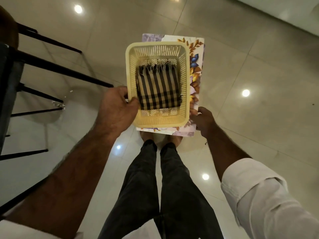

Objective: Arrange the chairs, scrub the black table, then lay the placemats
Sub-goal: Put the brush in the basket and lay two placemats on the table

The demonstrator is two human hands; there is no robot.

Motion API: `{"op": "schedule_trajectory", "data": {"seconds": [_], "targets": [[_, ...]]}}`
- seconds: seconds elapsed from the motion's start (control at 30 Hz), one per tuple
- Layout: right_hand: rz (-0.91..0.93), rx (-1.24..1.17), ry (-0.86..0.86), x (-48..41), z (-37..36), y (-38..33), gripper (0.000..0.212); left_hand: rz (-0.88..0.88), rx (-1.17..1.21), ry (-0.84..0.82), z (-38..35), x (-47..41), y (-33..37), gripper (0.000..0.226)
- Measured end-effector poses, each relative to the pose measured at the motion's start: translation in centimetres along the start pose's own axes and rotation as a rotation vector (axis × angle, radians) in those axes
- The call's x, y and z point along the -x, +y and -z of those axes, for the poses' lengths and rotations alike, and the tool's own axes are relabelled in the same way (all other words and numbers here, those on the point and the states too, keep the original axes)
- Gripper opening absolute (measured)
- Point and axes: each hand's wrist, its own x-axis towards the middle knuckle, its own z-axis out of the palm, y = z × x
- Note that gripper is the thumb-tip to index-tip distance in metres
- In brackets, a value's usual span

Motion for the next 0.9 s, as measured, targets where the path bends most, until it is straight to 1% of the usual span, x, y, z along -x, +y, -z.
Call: {"op": "schedule_trajectory", "data": {"seconds": [0.07,0.17,0.23,0.37,0.47,0.6,0.67,0.77,0.8,0.87,0.9], "targets": [[0.054,-0.032,-0.011,0.5,0.5,0.0,0.012,0.008,-0.004,0.007,0.2,0.1,0.2,0.025],[0.110,-0.049,0.053,1.7,2.1,-0.1,0.017,0.031,-0.010,0.025,1.3,0.3,0.6,0.025],[0.144,-0.039,0.064,3.3,3.8,-0.5,0.021,0.062,0.034,0.036,2.4,0.3,0.8,0.025],[0.180,-0.076,0.108,8.5,8.4,-2.0,0.023,0.147,0.099,0.096,5.2,0.2,1.4,0.026],[0.207,-0.155,0.146,12.4,12.3,-2.6,0.022,0.211,0.130,0.153,7.0,-0.7,1.1,0.029],[0.224,-0.244,0.149,17.5,16.3,-3.0,0.023,0.298,0.139,0.165,6.5,-2.2,-0.6,0.028],[0.243,-0.284,0.140,20.1,17.2,-3.5,0.025,0.308,0.136,0.121,4.7,-2.9,-1.1,0.027],[0.288,-0.312,0.142,22.7,17.3,-4.1,0.028,0.293,0.089,-0.008,0.3,-4.1,-1.7,0.023],[0.305,-0.319,0.144,23.4,17.0,-4.4,0.026,0.295,0.058,-0.052,-1.5,-4.5,-2.2,0.022],[0.335,-0.329,0.134,24.2,16.5,-4.8,0.016,0.321,-0.016,-0.116,-4.9,-6.0,-2.8,0.022],[0.346,-0.338,0.132,24.5,16.1,-5.0,0.017,0.317,-0.042,-0.150,-5.9,-5.9,-2.3,0.023]]}}
